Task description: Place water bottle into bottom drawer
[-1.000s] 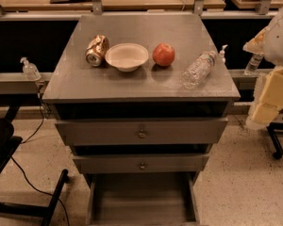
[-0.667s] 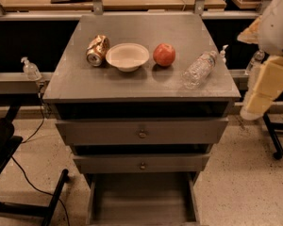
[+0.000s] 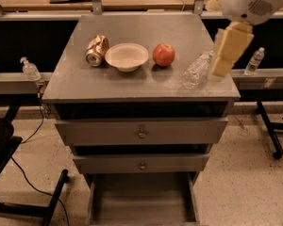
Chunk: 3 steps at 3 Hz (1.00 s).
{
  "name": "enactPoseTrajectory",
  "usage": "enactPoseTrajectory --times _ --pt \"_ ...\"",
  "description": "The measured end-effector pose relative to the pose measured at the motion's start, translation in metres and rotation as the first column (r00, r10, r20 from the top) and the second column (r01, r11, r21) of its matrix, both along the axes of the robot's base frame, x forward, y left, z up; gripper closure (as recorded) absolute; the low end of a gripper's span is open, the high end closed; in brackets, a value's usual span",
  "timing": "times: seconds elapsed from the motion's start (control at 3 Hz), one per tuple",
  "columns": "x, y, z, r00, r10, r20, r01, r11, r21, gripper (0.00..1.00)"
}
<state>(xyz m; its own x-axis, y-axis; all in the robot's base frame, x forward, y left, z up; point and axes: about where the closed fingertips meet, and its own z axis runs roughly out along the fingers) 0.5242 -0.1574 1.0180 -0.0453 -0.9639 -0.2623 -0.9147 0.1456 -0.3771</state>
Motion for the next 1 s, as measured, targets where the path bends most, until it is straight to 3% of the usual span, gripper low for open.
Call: enactPoseTrajectory --times 0.33,0.67,1.0 --pt "0.003 0.004 0.000 0.9999 0.010 0.010 -0.010 1.000 -0.006 0.00" --pt "0.009 -0.001 -0.018 0.9992 0.039 -0.005 -0.039 0.986 -0.159 0.00" --pt "0.020 -0.033 -0.039 0.9931 0.116 0.016 -0.108 0.959 -0.262 0.00"
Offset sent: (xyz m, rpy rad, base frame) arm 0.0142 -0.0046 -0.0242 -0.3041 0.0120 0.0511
